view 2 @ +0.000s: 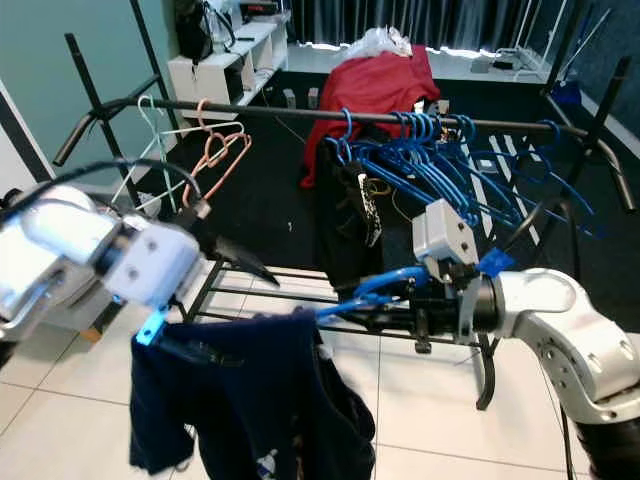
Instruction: Hang hanger
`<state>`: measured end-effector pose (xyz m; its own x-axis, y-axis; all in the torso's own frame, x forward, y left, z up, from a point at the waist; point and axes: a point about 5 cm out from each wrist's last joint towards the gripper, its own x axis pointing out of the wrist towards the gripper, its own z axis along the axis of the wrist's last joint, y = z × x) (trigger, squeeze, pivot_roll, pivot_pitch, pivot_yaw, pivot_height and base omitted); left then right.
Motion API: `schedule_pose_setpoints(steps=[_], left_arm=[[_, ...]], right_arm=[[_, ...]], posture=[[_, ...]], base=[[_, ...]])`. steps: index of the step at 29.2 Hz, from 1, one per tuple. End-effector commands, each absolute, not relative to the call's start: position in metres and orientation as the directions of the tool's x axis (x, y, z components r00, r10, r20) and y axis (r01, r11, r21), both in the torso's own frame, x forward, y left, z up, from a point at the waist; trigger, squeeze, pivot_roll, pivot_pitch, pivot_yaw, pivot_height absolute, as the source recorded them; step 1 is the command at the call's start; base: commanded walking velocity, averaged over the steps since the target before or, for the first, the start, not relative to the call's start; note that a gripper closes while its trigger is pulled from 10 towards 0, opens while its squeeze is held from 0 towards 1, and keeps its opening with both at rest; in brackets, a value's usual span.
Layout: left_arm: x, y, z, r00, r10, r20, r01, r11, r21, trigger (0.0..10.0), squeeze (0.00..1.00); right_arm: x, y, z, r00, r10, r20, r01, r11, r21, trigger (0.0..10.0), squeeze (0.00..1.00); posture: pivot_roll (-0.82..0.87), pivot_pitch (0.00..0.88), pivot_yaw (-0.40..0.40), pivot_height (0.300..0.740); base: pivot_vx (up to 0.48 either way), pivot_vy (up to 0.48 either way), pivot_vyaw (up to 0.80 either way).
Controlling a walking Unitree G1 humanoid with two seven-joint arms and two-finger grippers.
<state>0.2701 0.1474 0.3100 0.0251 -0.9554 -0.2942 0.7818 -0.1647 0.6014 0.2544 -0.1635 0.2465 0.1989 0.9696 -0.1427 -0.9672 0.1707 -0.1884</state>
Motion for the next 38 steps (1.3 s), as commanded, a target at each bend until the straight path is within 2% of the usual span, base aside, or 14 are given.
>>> schedule_pose_setpoints(steps=[1, 2, 4, 6, 8, 11, 17, 20, 22, 23, 25, 27, 30, 38], left_arm=[[0.27, 0.162, 0.329, 0.053, -0.992, -0.111, 0.807, -0.023, 0.59, 10.0, 0.0], [0.27, 0.162, 0.329, 0.053, -0.992, -0.111, 0.807, -0.023, 0.59, 10.0, 0.0], [0.268, 0.183, 0.343, 0.112, -0.989, 0.096, 0.812, 0.147, 0.565, 10.0, 0.0], [0.263, 0.202, 0.343, 0.163, -0.957, 0.241, 0.82, 0.267, 0.506, 10.0, 0.0], [0.263, 0.202, 0.343, 0.163, -0.957, 0.241, 0.82, 0.267, 0.506, 10.0, 0.0], [0.259, 0.218, 0.324, 0.248, -0.905, 0.346, 0.839, 0.379, 0.389, 10.0, 0.0], [0.257, 0.214, 0.299, 0.297, -0.878, 0.375, 0.866, 0.414, 0.282, 10.0, 0.0], [0.261, 0.197, 0.275, 0.358, -0.831, 0.425, 0.868, 0.464, 0.177, 10.0, 0.0], [0.261, 0.197, 0.275, 0.358, -0.831, 0.425, 0.868, 0.464, 0.177, 10.0, 0.0], [0.266, 0.19, 0.268, 0.381, -0.797, 0.469, 0.868, 0.483, 0.116, 10.0, 0.0], [0.266, 0.19, 0.268, 0.381, -0.797, 0.469, 0.868, 0.483, 0.116, 10.0, 0.0], [0.277, 0.18, 0.263, 0.4, -0.762, 0.509, 0.87, 0.49, 0.051, 10.0, 0.0], [0.285, 0.169, 0.259, 0.407, -0.765, 0.499, 0.87, 0.492, 0.045, 10.0, 0.0], [0.289, 0.175, 0.26, 0.457, -0.762, 0.459, 0.831, 0.55, 0.085, 10.0, 0.0]], right_arm=[[0.264, -0.174, 0.257, 0.317, 0.945, -0.077, -0.927, 0.292, -0.235, 0.0, 0.0], [0.264, -0.174, 0.257, 0.317, 0.945, -0.077, -0.927, 0.292, -0.235, 0.0, 0.0], [0.271, -0.187, 0.265, 0.422, 0.906, 0.007, -0.881, 0.412, -0.233, 0.0, 0.0], [0.27, -0.197, 0.27, 0.469, 0.881, 0.063, -0.855, 0.471, -0.216, 0.0, 0.0], [0.27, -0.197, 0.27, 0.469, 0.881, 0.063, -0.855, 0.471, -0.216, 0.0, 0.0], [0.27, -0.205, 0.273, 0.509, 0.856, 0.089, -0.831, 0.516, -0.206, 0.0, 0.0], [0.268, -0.207, 0.275, 0.515, 0.849, 0.113, -0.826, 0.528, -0.197, 0.0, 0.0], [0.264, -0.206, 0.28, 0.486, 0.86, 0.158, -0.842, 0.509, -0.181, 0.0, 0.0], [0.264, -0.206, 0.28, 0.486, 0.86, 0.158, -0.842, 0.509, -0.181, 0.0, 0.0], [0.262, -0.205, 0.284, 0.464, 0.868, 0.18, -0.853, 0.492, -0.175, 0.0, 0.0], [0.262, -0.205, 0.284, 0.464, 0.868, 0.18, -0.853, 0.492, -0.175, 0.0, 0.0], [0.256, -0.201, 0.295, 0.401, 0.885, 0.237, -0.879, 0.445, -0.173, 0.0, 0.0], [0.249, -0.197, 0.307, 0.331, 0.897, 0.292, -0.902, 0.392, -0.182, 0.0, 0.0], [0.243, -0.195, 0.316, 0.293, 0.904, 0.311, -0.911, 0.363, -0.197, 0.0, 0.0]], posture=[[-0.06, 0.008, 0.021, 0.74], [-0.06, 0.008, 0.021, 0.74], [-0.06, 0.013, 0.023, 0.74], [-0.06, 0.017, 0.023, 0.74], [-0.06, 0.017, 0.023, 0.74], [-0.06, 0.019, 0.022, 0.74], [-0.06, 0.022, 0.024, 0.74], [-0.05, 0.025, 0.025, 0.74], [-0.05, 0.025, 0.025, 0.74], [-0.06, 0.024, 0.028, 0.74], [-0.06, 0.024, 0.028, 0.74], [-0.06, 0.021, 0.033, 0.74], [-0.07, 0.018, 0.034, 0.74], [-0.07, 0.013, 0.034, 0.74]], base=[[0.0, 0.0, 0.0], [0.0, 0.0, 0.0], [0.0, 0.0, 0.0], [0.0, 0.0, 0.0], [0.0, 0.0, 0.0], [0.0, 0.0, 0.0], [0.0, 0.0, 0.0], [0.0, 0.0, 0.0], [0.0, 0.0, 0.0], [0.0, 0.0, 0.0], [0.0, 0.0, 0.0], [0.0, 0.0, 0.0], [0.0, 0.0, 0.0], [0.0, 0.0, 0.0]])
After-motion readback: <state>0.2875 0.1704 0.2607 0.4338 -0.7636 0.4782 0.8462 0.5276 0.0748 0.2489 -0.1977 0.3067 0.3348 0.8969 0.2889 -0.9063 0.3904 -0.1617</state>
